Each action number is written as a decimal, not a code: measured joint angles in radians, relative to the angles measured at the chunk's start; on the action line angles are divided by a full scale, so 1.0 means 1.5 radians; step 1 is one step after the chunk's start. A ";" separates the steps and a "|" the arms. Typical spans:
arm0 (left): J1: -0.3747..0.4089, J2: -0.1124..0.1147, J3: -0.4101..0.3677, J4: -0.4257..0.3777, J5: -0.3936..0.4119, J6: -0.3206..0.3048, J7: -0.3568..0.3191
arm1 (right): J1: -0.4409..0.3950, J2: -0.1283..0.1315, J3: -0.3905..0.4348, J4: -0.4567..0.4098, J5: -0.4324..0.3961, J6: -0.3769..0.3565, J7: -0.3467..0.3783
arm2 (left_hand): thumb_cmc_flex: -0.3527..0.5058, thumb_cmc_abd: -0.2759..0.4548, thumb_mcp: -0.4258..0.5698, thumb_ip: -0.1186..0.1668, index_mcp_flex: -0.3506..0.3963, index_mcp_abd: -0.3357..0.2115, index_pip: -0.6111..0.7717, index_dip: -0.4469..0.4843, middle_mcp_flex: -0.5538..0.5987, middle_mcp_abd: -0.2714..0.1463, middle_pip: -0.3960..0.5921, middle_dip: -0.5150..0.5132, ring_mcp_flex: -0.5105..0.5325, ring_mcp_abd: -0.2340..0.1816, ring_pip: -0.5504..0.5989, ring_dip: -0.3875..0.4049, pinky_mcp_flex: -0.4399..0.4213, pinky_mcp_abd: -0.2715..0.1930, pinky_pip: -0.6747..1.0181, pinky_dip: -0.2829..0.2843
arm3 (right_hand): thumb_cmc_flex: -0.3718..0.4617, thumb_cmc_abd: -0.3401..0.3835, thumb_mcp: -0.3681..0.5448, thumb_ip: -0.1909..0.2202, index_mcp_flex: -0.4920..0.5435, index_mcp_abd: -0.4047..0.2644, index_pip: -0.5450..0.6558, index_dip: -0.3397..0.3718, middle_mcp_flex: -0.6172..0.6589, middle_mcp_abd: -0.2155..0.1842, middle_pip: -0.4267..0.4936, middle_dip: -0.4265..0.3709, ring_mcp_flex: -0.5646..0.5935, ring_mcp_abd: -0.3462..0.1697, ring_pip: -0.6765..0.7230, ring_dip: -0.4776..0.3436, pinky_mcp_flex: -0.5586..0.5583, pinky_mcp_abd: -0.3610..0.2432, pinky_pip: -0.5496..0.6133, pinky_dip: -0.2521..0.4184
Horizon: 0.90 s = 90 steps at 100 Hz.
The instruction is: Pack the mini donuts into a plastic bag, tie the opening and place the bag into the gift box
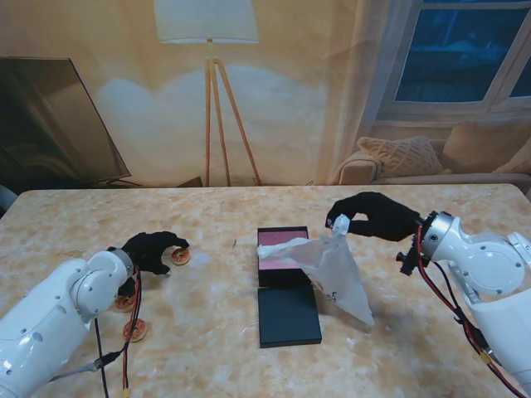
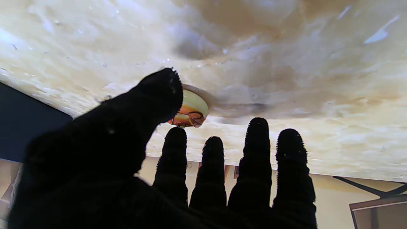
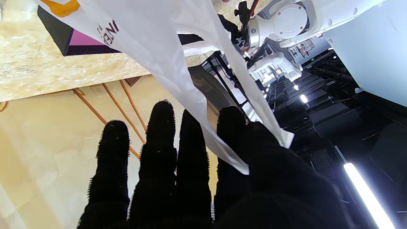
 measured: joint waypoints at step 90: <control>-0.046 -0.012 0.060 0.054 -0.015 0.009 0.038 | -0.004 0.001 0.004 -0.007 -0.007 -0.002 -0.008 | -0.023 -0.018 0.024 -0.007 0.046 -0.001 0.089 0.034 0.000 -0.016 0.025 0.025 0.000 -0.074 -0.036 0.003 0.004 -0.021 0.013 0.007 | 0.000 0.000 0.000 0.000 0.000 0.000 -0.001 0.001 0.006 0.000 -0.001 0.001 0.000 0.000 0.000 0.000 0.000 0.000 0.000 0.000</control>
